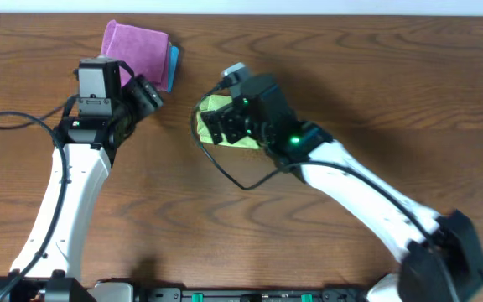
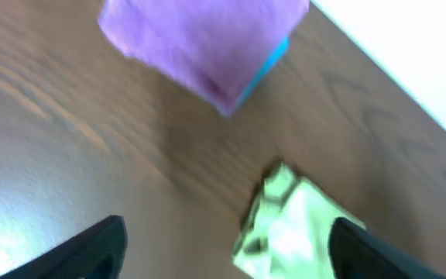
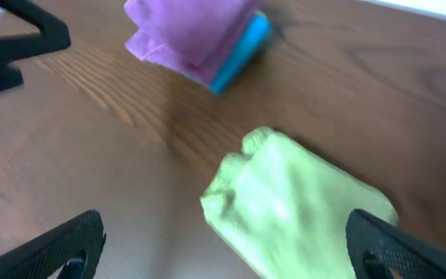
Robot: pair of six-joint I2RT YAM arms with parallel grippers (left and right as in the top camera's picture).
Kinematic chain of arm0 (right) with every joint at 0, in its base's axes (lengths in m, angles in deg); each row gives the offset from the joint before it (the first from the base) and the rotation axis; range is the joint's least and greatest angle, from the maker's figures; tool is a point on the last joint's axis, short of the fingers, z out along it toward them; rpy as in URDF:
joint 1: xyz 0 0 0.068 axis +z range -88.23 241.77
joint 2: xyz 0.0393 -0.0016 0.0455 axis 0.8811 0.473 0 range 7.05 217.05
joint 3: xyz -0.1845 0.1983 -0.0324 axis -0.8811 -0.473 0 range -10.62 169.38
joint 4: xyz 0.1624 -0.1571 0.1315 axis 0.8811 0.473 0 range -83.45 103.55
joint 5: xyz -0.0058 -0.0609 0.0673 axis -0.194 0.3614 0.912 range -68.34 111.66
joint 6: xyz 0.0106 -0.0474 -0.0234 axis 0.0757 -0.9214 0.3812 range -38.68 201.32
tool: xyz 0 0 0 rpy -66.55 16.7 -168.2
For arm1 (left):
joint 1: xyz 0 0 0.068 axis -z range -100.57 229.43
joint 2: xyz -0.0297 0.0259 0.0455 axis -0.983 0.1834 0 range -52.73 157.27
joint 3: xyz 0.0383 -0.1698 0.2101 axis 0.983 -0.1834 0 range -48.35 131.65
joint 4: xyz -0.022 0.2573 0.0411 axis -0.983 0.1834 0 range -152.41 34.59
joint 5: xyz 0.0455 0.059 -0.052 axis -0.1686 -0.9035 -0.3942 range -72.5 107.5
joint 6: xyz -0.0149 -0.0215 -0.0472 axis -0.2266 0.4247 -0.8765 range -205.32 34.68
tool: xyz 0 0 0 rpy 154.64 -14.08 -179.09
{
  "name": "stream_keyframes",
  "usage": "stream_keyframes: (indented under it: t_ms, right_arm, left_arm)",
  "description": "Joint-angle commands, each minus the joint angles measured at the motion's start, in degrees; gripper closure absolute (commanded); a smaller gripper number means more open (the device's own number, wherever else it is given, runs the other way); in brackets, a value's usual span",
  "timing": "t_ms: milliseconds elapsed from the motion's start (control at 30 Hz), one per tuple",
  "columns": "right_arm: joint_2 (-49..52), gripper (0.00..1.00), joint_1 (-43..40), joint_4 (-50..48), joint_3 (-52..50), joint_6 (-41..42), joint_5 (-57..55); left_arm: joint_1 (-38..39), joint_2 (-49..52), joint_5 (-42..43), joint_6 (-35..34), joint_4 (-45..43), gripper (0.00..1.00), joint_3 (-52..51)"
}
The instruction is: Fold the cloth
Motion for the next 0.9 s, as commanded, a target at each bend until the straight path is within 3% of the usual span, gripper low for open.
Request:
stream_keyframes:
  t_ms: [0,267,567,867]
  right_arm:
    - [-5.57,0.01,-3.37,5.75,0.79,5.79,-1.31]
    - [-18.23,0.01,-14.78,26.82,-1.03,5.29,1.95]
    - [-36.83,0.01,-19.17,27.41,-15.15,6.86,3.26]
    - [-51.41,0.01,-21.81,28.04,-26.36,12.79,3.52]
  left_arm:
    - [-0.24,-0.11,8.37,-3.41,0.92,0.07,-0.28]
    - [-0.24,-0.02,18.53,-9.75,-4.74,0.03,-10.67]
    - [0.42,0.02,24.04,-20.74,-25.51,0.02,-27.1]
    - [6.03,4.87,21.86,-24.3,-35.63,0.02,-29.94]
